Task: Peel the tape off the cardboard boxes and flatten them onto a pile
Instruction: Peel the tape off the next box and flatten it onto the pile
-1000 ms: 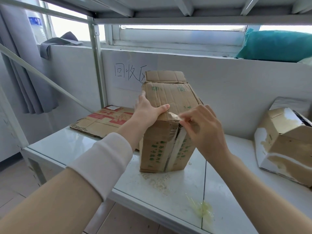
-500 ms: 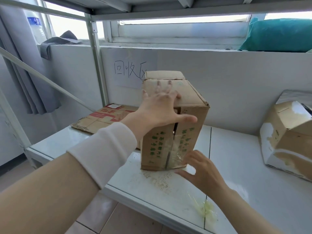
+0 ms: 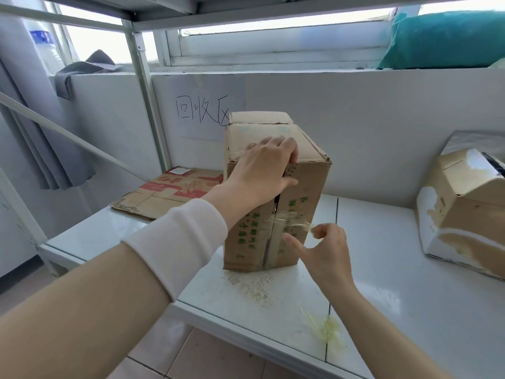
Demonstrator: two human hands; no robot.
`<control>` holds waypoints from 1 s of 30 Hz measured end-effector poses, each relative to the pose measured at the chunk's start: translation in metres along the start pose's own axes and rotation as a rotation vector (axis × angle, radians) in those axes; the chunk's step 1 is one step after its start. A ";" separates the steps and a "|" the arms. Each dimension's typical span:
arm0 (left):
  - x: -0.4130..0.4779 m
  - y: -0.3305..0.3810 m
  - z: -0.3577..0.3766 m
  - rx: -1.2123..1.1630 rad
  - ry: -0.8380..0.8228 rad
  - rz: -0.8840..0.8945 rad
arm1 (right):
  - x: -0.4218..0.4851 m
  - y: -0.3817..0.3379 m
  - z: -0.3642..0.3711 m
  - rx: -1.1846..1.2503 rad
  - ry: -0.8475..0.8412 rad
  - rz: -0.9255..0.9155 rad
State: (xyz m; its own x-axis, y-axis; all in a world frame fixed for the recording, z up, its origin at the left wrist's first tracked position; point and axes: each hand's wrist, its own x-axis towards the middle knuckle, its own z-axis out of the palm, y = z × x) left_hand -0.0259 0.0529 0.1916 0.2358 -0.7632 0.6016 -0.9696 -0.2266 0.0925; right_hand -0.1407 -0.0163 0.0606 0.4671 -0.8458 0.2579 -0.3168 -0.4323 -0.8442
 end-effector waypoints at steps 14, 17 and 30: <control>-0.008 -0.018 -0.058 -0.259 0.441 -0.537 | 0.024 -0.069 0.007 0.182 0.193 -0.181; -0.030 -0.035 -0.067 -0.450 0.583 -0.675 | 0.031 -0.043 -0.007 0.214 0.323 -0.043; -0.081 -0.038 -0.058 -0.758 0.751 -0.798 | -0.005 -0.069 0.025 -0.214 0.410 -0.519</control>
State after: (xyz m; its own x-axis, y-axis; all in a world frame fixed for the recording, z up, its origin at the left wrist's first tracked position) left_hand -0.0121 0.1579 0.1854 0.8969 -0.0074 0.4422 -0.4379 0.1246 0.8904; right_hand -0.1007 0.0254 0.1063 0.2658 -0.5447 0.7954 -0.3127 -0.8292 -0.4633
